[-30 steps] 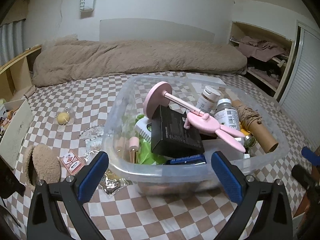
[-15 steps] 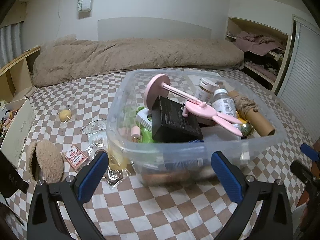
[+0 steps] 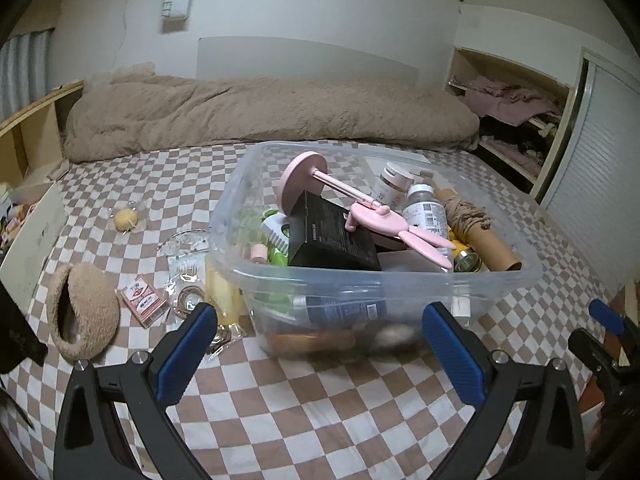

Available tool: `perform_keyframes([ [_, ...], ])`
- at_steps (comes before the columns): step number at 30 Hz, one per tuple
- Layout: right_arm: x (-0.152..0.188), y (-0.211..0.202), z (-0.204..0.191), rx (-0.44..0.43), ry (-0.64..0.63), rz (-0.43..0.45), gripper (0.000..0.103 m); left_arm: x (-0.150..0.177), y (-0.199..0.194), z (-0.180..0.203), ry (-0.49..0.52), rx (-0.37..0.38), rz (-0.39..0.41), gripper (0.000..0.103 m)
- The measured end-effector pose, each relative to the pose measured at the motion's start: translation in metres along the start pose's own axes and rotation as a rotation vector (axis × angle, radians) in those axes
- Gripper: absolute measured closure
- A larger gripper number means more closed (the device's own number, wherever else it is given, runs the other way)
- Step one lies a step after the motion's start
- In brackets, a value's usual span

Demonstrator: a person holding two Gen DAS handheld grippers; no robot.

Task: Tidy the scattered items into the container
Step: 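Withdraw both tools upward away from the clear box, then move both tools toward the clear bag and card box beside the box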

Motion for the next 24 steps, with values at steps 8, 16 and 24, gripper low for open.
perform_keyframes([
  [8, -0.001, -0.018, 0.005, 0.007, 0.033, 0.051, 0.000, -0.003, -0.033, -0.005, -0.003, -0.014, 0.043, 0.000],
  [16, 0.004, -0.023, 0.002, -0.015, 0.038, 0.048, 0.000, 0.001, -0.061, -0.013, 0.020, -0.040, 0.063, 0.000],
  [24, 0.008, -0.020, -0.019, -0.055, 0.012, 0.032, 0.000, 0.020, -0.097, -0.060, 0.007, -0.133, 0.069, 0.000],
])
Point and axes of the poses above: each gripper's, at about its wrist camera, not at the fingertips, and y roughly the way its jaws point, z to its right, x to its underside, the point moved 8 cm from there along y, roughly the way its jaws point, and after that the axes turned 11 degrees about y, right-handed, at the moved point
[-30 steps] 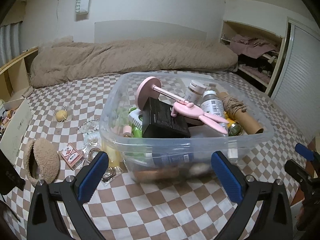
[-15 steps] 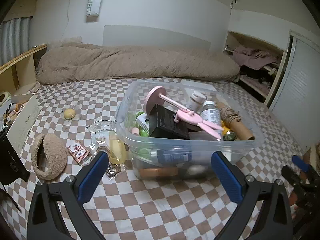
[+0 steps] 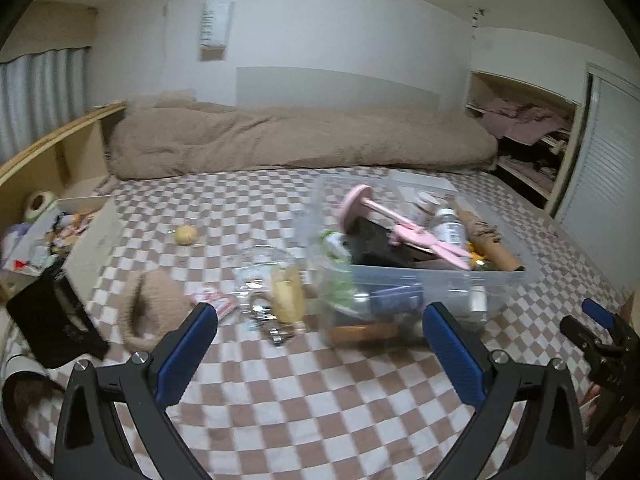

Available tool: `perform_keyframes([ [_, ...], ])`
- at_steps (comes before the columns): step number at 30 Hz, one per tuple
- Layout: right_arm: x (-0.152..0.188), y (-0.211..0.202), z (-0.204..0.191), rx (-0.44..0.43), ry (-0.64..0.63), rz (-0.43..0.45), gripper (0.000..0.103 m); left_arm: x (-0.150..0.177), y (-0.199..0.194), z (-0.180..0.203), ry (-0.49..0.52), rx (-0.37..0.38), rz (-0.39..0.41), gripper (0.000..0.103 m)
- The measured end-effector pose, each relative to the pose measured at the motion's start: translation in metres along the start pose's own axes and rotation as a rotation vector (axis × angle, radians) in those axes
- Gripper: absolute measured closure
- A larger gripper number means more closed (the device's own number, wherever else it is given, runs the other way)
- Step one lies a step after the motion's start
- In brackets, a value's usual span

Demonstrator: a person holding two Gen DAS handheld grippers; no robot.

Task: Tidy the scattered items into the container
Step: 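Move both tools toward the clear bag and card box beside the box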

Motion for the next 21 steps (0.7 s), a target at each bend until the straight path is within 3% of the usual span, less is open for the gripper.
perform_keyframes([
  [11, 0.017, 0.017, -0.046, -0.080, -0.043, -0.040, 0.000, 0.051, -0.039, -0.107, -0.137, -0.187, -0.009, 0.000],
  [21, 0.033, 0.044, -0.083, -0.146, -0.056, -0.062, 0.000, 0.103, -0.048, -0.167, -0.160, -0.323, -0.063, 0.000],
])
Point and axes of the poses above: each gripper's, at about its wrist camera, not at the fingertips, and y roughly the way its jaws point, z to its right, x to its underside, the point moved 8 cm from there along y, roughly the way its jaws point, and after that the axes turned 11 degrees about y, right-handed, at the moved point
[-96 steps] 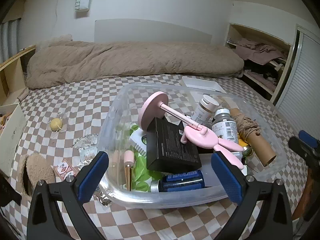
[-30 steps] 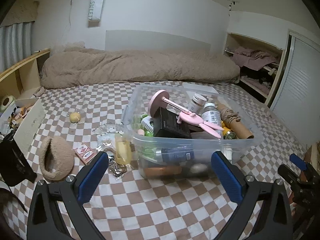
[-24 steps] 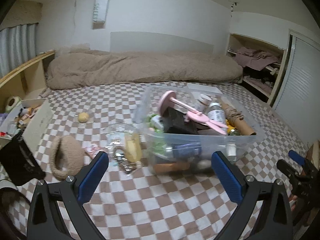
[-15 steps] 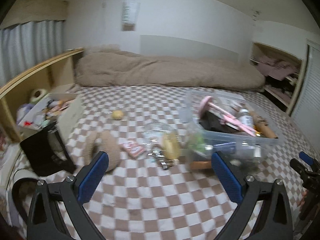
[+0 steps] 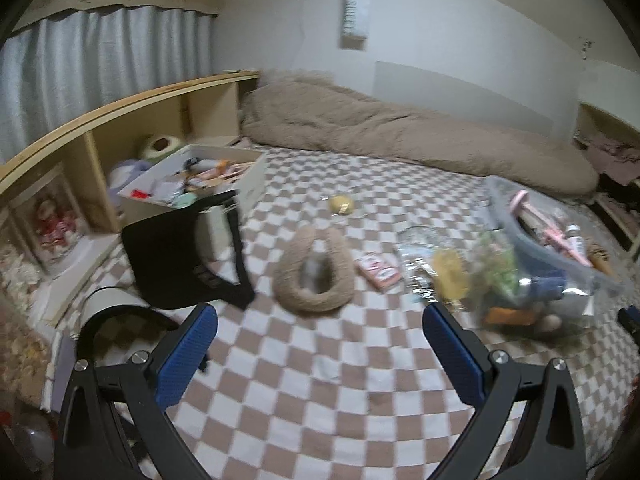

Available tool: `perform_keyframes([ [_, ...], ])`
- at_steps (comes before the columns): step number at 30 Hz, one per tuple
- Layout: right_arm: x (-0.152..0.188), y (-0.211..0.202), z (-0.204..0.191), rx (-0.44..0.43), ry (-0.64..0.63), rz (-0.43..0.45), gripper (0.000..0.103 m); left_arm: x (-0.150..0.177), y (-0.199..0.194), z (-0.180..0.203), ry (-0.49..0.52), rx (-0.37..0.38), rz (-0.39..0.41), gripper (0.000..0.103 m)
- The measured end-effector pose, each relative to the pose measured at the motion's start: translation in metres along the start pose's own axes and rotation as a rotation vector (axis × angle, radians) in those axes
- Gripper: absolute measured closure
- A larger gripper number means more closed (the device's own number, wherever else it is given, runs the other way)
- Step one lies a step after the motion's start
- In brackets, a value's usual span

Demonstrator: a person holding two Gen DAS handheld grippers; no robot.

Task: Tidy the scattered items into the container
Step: 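Move both tools toward the clear bag and card box beside the box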

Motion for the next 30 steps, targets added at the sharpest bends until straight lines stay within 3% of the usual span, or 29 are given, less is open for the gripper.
perform_keyframes([
  [6, 0.007, 0.018, -0.023, -0.032, -0.045, -0.020, 0.000, 0.024, 0.009, -0.023, 0.001, -0.044, -0.041, 0.000],
  [13, 0.016, 0.041, -0.046, -0.084, -0.066, -0.044, 0.000, 0.039, 0.015, -0.036, -0.031, -0.036, -0.058, 0.000],
  [20, 0.023, 0.060, -0.078, -0.153, -0.106, 0.032, 0.000, 0.038, 0.026, -0.028, -0.012, -0.002, -0.046, 0.000],
  [26, 0.050, 0.097, -0.099, -0.189, -0.134, -0.063, 0.000, 0.038, 0.045, -0.009, 0.062, 0.052, -0.074, 0.000],
  [30, 0.068, 0.118, -0.116, -0.207, -0.179, -0.111, 0.000, 0.040, 0.059, -0.006, 0.053, 0.098, -0.101, 0.000],
])
Point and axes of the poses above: each gripper's, at about its wrist camera, not at the fingertips, and y roughly the way its jaws point, z to its right, x to its underside, the point moved 8 cm from there along y, roughly the way its jaws point, and after that the axes turned 11 degrees about y, right-handed, at the moved point
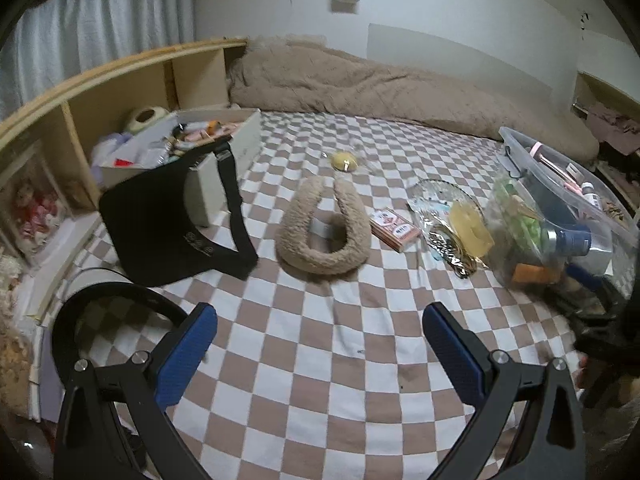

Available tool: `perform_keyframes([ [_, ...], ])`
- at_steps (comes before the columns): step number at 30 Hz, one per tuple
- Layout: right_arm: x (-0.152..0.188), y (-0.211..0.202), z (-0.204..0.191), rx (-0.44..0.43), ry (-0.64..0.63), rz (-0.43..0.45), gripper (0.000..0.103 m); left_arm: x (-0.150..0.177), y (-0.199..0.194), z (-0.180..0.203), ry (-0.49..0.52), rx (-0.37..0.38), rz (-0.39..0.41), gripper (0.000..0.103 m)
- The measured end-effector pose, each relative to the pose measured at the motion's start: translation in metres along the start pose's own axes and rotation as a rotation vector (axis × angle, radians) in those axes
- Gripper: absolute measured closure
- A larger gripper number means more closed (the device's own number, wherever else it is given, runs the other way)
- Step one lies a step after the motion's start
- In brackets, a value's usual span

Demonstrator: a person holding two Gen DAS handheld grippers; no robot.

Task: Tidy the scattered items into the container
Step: 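Move both tools toward the clear bag and card box beside the box, then close the right tool on the yellow translucent plastic tray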

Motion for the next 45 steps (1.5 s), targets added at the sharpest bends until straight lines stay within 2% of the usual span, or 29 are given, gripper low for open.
perform_keyframes([
  [5, 0.002, 0.036, -0.019, 0.056, -0.106, -0.040, 0.000, 0.000, 0.013, 0.002, -0.015, 0.028, -0.019, 0.000],
  [13, -0.013, 0.103, -0.030, 0.257, -0.360, -0.077, 0.000, 0.001, 0.025, 0.002, 0.006, 0.030, -0.034, 0.000],
  [15, -0.015, 0.117, -0.031, 0.322, -0.431, -0.063, 0.000, 0.000, 0.029, -0.001, -0.006, 0.032, -0.039, 0.000],
  [20, 0.002, 0.145, -0.040, 0.380, -0.601, -0.089, 0.000, -0.003, 0.040, -0.008, -0.058, 0.042, -0.043, 0.000],
  [22, 0.002, 0.152, -0.036, 0.397, -0.590, -0.106, 0.000, -0.005, 0.044, -0.009, -0.077, 0.056, -0.042, 0.000],
  [25, 0.005, 0.163, -0.031, 0.388, -0.544, -0.159, 0.006, -0.006, 0.049, -0.008, -0.082, 0.067, -0.045, 0.000],
  [28, 0.004, 0.173, -0.024, 0.410, -0.477, -0.196, 0.007, -0.008, 0.054, -0.005, -0.076, 0.074, -0.051, 0.000],
  [30, 0.003, 0.178, -0.017, 0.434, -0.414, -0.215, 0.011, -0.008, 0.057, -0.003, -0.068, 0.079, -0.056, 0.000],
  [34, 0.004, 0.189, -0.010, 0.437, -0.306, -0.262, 0.013, -0.009, 0.060, 0.002, -0.047, 0.087, -0.061, 0.000],
  [37, 0.007, 0.195, -0.003, 0.432, -0.262, -0.296, 0.021, -0.009, 0.060, 0.006, -0.023, 0.088, -0.060, 0.000],
  [39, 0.007, 0.193, -0.003, 0.426, -0.279, -0.285, 0.039, -0.010, 0.061, 0.007, -0.015, 0.089, -0.060, 0.000],
  [41, 0.005, 0.190, -0.005, 0.418, -0.293, -0.272, 0.064, -0.010, 0.061, 0.006, -0.017, 0.091, -0.060, 0.000],
  [42, 0.004, 0.189, -0.005, 0.408, -0.292, -0.267, 0.069, -0.010, 0.060, 0.006, -0.019, 0.092, -0.060, 0.000],
  [44, 0.001, 0.185, -0.001, 0.381, -0.281, -0.265, 0.085, -0.012, 0.059, 0.007, -0.022, 0.096, -0.055, 0.000],
  [45, 0.000, 0.182, 0.000, 0.361, -0.271, -0.266, 0.086, -0.012, 0.059, 0.008, -0.021, 0.098, -0.054, 0.000],
])
Point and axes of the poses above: each gripper's, at about its wrist camera, not at the fingertips, and y roughly the way its jaws point, z to its right, x to its underside, the point moved 8 cm from there along y, roughly the way its jaws point, and after that the axes turned 11 degrees about y, right-handed, at the moved point
